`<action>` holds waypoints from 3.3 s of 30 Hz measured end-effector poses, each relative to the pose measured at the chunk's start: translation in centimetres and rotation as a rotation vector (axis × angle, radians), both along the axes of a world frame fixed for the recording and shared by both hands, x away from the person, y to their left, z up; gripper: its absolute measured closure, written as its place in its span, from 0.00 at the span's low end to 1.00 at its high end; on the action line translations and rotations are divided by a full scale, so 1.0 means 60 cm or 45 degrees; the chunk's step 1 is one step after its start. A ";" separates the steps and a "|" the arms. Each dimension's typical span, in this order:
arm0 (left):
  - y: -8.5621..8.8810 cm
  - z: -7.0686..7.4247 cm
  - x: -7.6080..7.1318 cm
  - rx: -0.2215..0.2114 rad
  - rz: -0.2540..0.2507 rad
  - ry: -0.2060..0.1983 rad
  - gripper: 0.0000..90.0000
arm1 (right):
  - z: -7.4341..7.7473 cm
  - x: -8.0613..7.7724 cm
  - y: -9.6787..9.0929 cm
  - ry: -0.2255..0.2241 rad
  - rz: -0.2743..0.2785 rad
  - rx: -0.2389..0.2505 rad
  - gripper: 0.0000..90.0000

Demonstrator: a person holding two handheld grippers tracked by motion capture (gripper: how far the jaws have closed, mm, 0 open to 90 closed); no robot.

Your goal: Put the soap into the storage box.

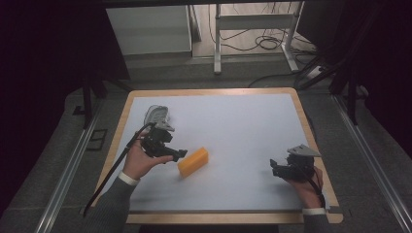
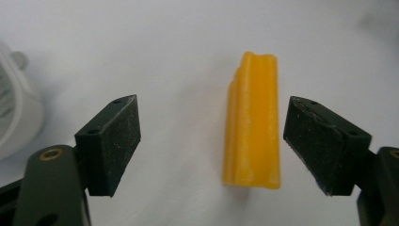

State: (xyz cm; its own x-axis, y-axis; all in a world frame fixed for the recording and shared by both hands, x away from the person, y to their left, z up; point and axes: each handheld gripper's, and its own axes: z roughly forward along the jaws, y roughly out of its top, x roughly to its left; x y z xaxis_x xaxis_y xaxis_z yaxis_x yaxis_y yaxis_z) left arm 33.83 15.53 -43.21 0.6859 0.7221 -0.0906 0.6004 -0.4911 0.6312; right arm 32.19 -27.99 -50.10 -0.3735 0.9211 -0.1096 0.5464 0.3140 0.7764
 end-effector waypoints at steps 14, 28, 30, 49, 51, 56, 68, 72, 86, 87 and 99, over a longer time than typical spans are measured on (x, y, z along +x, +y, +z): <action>-0.046 -0.029 0.007 0.073 -0.059 0.052 0.24 | -0.003 0.001 -0.002 0.009 -0.019 -0.011 0.11; -0.072 -0.060 0.016 0.123 -0.089 0.099 0.25 | -0.006 0.002 -0.003 0.011 -0.020 -0.022 0.10; -0.075 -0.065 0.019 0.126 -0.085 0.109 0.25 | -0.007 0.003 -0.003 0.010 -0.019 -0.023 0.10; -0.098 -0.109 0.023 0.182 -0.082 0.157 0.43 | -0.010 0.003 -0.002 0.015 -0.013 -0.036 0.10; -0.099 -0.113 0.023 0.188 -0.089 0.165 0.49 | -0.010 0.003 -0.003 0.012 -0.015 -0.038 0.10; -0.101 -0.114 0.023 0.174 -0.112 0.184 0.65 | -0.010 0.003 -0.003 0.013 -0.020 -0.041 0.10; -0.092 -0.100 0.024 0.181 -0.107 0.171 0.68 | -0.009 0.003 -0.004 0.009 -0.029 -0.042 0.10; -0.083 -0.087 0.024 0.148 -0.101 0.153 0.68 | -0.009 0.003 -0.005 0.008 -0.032 -0.042 0.10; -0.060 -0.061 0.032 0.108 -0.080 0.156 0.68 | -0.008 0.002 -0.005 0.006 -0.034 -0.044 0.10; -0.060 -0.061 0.032 0.108 -0.080 0.156 0.68 | -0.008 0.002 -0.005 0.006 -0.034 -0.044 0.10; -0.038 -0.042 0.043 0.095 -0.050 0.134 0.68 | -0.007 0.002 -0.006 0.002 -0.036 -0.043 0.10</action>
